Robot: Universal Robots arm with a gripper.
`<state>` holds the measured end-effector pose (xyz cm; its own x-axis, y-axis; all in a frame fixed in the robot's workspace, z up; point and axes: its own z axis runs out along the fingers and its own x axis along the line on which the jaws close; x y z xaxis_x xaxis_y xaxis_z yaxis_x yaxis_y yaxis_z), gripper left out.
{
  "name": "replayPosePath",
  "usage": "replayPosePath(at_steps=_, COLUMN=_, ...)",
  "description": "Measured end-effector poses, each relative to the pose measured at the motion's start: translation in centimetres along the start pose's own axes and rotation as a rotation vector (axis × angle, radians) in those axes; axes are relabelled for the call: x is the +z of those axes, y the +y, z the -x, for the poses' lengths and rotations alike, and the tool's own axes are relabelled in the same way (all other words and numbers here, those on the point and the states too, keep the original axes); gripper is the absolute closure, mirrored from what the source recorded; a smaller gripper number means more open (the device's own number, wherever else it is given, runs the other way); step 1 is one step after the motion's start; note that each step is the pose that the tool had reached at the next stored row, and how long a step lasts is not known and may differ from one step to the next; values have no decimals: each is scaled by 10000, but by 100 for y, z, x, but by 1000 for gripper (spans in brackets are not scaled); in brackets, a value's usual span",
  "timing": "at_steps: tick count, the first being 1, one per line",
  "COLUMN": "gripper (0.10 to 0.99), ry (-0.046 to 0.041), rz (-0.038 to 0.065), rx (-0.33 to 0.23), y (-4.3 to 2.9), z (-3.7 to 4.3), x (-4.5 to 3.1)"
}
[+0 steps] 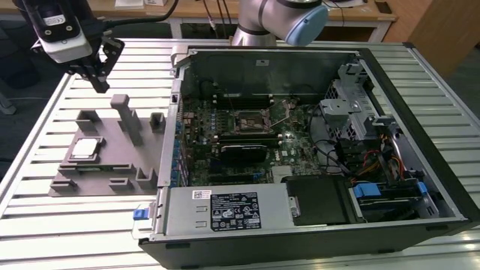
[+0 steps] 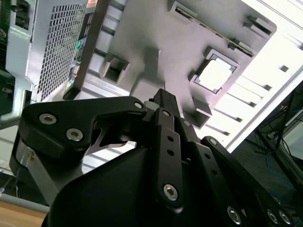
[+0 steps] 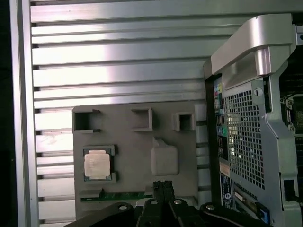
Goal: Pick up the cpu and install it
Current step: 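Reach for the cpu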
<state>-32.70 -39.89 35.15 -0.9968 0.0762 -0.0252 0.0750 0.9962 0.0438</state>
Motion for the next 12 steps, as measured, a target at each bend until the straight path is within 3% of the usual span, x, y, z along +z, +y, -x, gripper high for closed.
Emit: replayPosePath(at_steps=12, gripper=980, ry=0, rz=-4, rx=0, y=-19, z=-183, x=110)
